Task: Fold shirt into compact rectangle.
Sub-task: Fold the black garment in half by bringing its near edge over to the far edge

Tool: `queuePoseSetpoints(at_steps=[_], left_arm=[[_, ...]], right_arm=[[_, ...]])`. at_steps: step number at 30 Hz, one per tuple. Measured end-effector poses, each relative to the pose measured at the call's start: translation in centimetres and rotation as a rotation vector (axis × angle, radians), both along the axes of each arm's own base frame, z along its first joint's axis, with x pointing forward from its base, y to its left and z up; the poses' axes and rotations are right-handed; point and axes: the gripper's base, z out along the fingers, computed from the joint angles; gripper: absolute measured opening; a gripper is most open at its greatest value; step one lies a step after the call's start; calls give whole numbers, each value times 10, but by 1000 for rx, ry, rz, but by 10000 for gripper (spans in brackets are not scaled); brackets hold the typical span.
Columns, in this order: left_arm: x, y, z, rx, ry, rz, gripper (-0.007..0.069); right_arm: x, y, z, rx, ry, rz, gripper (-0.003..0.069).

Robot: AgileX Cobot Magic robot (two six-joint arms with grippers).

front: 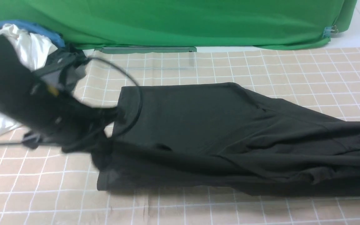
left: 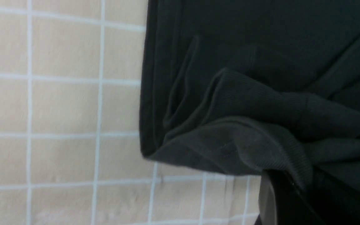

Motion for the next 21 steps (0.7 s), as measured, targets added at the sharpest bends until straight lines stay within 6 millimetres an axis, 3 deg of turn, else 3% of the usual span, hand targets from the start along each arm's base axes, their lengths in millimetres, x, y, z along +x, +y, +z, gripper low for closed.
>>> queuePoseSetpoints(at_steps=[10,15,21], left_arm=[[94,21,-2,-64,-22,134,22],[124,24,-21,-62,-8,135,22],[159,22,-60,-49,-37,160,22]], right_arm=[[71,-7,-14,8,-62,9,52],[94,-8,-22,20,-104,11,53],[116,-10,-39,21,-187,30,61]])
